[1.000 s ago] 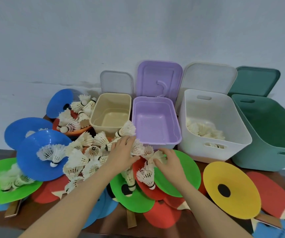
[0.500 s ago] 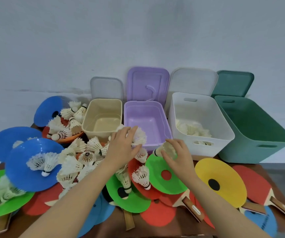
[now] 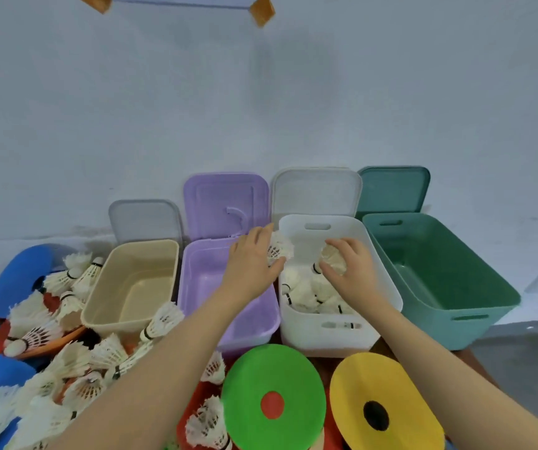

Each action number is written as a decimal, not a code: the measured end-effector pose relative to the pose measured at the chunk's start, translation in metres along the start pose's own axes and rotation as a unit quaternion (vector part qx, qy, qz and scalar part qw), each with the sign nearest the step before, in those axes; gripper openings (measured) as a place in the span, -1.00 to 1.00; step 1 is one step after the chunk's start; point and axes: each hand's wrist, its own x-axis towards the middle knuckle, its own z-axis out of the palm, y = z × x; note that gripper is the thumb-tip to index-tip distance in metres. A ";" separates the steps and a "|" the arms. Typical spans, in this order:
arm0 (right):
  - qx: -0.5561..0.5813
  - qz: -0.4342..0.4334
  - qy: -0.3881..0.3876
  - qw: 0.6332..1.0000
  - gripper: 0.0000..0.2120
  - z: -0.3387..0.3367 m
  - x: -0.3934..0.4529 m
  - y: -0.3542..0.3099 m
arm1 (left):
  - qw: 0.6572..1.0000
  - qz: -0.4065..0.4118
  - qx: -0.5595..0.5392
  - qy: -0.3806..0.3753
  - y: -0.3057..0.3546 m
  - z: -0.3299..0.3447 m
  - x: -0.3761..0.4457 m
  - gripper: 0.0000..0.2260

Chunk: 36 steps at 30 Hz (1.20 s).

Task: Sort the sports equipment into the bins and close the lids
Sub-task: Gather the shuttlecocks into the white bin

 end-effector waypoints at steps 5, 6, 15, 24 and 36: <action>-0.007 0.059 -0.023 0.998 -0.58 -0.009 0.046 0.060 | 0.995 -0.034 -0.070 -0.059 0.026 0.048 0.058 -0.39; -0.008 0.069 -0.029 0.997 -0.58 -0.008 0.055 0.070 | 0.993 -0.043 -0.084 -0.071 0.030 0.057 0.068 -0.39; -0.062 0.093 -0.108 0.988 -0.40 0.003 0.095 0.120 | 0.987 -0.078 -0.009 -0.143 0.032 0.102 0.109 -0.31; -0.033 0.014 -0.091 0.995 -0.56 0.004 0.067 0.088 | 0.994 -0.010 0.070 -0.087 0.016 0.061 0.066 -0.47; 0.025 -0.067 -0.101 0.992 -0.71 0.050 -0.020 -0.009 | 0.993 0.000 0.087 -0.081 -0.037 -0.017 -0.039 -0.55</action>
